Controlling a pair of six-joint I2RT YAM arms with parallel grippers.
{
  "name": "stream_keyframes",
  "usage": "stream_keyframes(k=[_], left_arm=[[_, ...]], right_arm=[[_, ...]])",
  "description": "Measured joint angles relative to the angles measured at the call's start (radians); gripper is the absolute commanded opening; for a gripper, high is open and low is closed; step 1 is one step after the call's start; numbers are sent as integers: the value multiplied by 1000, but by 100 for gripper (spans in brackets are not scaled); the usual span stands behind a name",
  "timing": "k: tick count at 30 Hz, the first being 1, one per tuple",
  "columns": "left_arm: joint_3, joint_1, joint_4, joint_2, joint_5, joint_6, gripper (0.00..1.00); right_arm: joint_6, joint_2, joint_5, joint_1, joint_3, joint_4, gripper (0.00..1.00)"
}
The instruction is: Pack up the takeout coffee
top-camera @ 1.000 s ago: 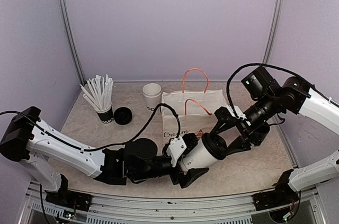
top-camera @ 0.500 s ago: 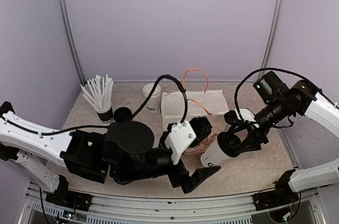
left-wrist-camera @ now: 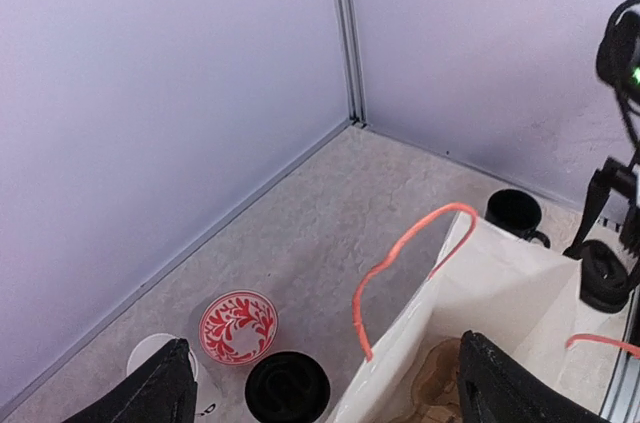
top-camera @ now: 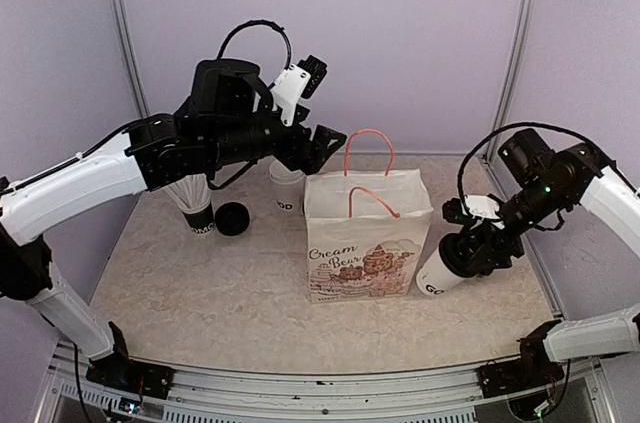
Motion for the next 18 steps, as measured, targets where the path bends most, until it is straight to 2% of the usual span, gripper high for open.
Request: stream_keyframes(k=[5,10,14,18], left_arm=[[96,60,-105,164,106,67,84],[113,90,-172,245,183,111,74],[129,123,-207,259,247,138,64],[175,146,-222,270,293,166,60]], right_arm=[[-30,19,87,-52,63,-23,55],[-46,61,169,-79,163,-33,53],[-46,106,214,-85,324,-34,54],[-37,179,204,-87,547,-27,56]])
